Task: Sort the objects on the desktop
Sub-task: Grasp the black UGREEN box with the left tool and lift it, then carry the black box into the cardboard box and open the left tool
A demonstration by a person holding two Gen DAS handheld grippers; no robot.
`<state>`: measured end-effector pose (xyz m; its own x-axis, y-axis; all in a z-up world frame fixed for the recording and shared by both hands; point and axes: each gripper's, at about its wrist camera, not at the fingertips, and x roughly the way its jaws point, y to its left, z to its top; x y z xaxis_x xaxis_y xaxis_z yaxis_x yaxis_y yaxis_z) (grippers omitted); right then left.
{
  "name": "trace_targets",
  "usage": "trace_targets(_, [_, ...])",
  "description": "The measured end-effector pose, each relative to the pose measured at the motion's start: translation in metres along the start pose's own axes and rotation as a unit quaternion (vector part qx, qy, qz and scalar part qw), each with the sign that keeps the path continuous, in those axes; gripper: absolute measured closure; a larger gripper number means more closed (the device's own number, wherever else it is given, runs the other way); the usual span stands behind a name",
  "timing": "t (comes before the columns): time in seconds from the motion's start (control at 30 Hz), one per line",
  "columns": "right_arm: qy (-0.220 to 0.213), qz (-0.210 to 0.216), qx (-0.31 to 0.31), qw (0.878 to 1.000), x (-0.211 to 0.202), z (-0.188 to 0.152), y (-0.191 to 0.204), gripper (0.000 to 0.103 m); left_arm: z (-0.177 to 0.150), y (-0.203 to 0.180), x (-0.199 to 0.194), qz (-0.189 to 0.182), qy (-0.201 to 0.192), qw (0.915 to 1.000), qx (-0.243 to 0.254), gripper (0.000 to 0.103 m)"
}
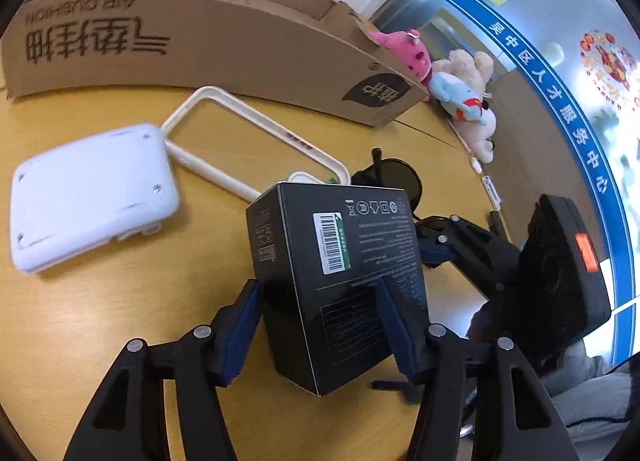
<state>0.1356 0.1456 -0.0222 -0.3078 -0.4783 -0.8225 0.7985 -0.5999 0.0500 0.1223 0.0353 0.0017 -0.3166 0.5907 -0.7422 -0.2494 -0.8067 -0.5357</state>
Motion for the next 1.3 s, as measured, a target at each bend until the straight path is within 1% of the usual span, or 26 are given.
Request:
trace_targets(0.07, [-0.004,-0.046,-0.021,0.999,0.003,-0.002,0.006,0.007,0.002,-0.004,-0.002,0.008,-0.002,0.9999,0.006,0.048])
trace_targets(0.1, [-0.013,-0.054,-0.017,0.998,0.001,-0.001,0.005,0.011,0.002,-0.004,-0.005,0.011,-0.006,0.9999,0.008,0.052])
trace_targets(0.13, [-0.032,-0.056,-0.002,0.998,-0.006,0.001,0.000,0.017,0.002,-0.005,-0.011,0.011,-0.014,0.9998,0.008,0.054])
trace_targets(0.17, [-0.041,-0.053,0.002,0.998,-0.007,0.004,-0.004,0.017,0.003,-0.008,-0.016,0.011,-0.021,0.9997,0.008,0.056])
trace_targets(0.27, [-0.073,-0.067,-0.006,0.995,-0.023,0.014,-0.004,0.018,0.015,-0.020,-0.036,0.021,-0.053,0.9981,0.023,0.056])
trace_targets(0.4, [-0.118,-0.093,-0.018,0.989,-0.049,0.042,-0.013,0.018,0.044,-0.032,-0.068,0.030,-0.105,0.9927,0.052,0.056])
trace_targets(0.5, [-0.142,-0.122,-0.037,0.982,-0.065,0.073,-0.027,0.018,0.081,-0.043,-0.087,0.042,-0.134,0.9863,0.086,0.056])
trace_targets(0.57, [-0.158,-0.140,-0.050,0.976,-0.074,0.096,-0.039,0.018,0.109,-0.052,-0.100,0.058,-0.159,0.9786,0.118,0.056])
trace_targets(0.67, [-0.181,-0.166,-0.063,0.967,-0.089,0.134,-0.063,0.018,0.157,-0.057,-0.117,0.063,-0.187,0.9690,0.148,0.056])
trace_targets(0.73, [-0.195,-0.170,-0.059,0.964,-0.100,0.158,-0.083,0.018,0.185,-0.060,-0.123,0.068,-0.197,0.9646,0.162,0.056])
trace_targets(0.8, [-0.216,-0.171,-0.050,0.960,-0.112,0.180,-0.104,0.018,0.218,-0.063,-0.121,0.084,-0.195,0.9604,0.181,0.056])
trace_targets(0.83, [-0.227,-0.172,-0.049,0.957,-0.118,0.190,-0.113,0.018,0.231,-0.063,-0.118,0.087,-0.187,0.9606,0.186,0.056])
trace_targets(0.87, [-0.236,-0.176,-0.047,0.954,-0.123,0.201,-0.122,0.018,0.244,-0.061,-0.115,0.086,-0.183,0.9620,0.184,0.058])
trace_targets(0.9, [-0.238,-0.185,-0.053,0.952,-0.125,0.216,-0.133,0.017,0.257,-0.054,-0.113,0.080,-0.188,0.9631,0.175,0.059])
trace_targets(0.97, [-0.230,-0.206,-0.071,0.949,-0.119,0.231,-0.147,0.018,0.286,-0.037,-0.104,0.059,-0.177,0.9696,0.158,0.059])
trace_targets(1.03, [-0.207,-0.197,-0.051,0.957,-0.104,0.243,-0.173,0.018,0.303,-0.021,-0.089,0.054,-0.167,0.9737,0.146,0.060])
trace_targets(1.1, [-0.187,-0.175,-0.021,0.967,-0.081,0.245,-0.201,0.019,0.313,-0.009,-0.071,0.053,-0.153,0.9781,0.131,0.060])
trace_targets(1.2, [-0.175,-0.162,0.007,0.971,-0.057,0.242,-0.223,0.019,0.321,0.004,-0.047,0.067,-0.138,0.9801,0.127,0.061])
trace_targets(1.3, [-0.162,-0.147,0.036,0.975,-0.039,0.244,-0.245,0.019,0.335,0.021,-0.029,0.064,-0.126,0.9841,0.107,0.060])
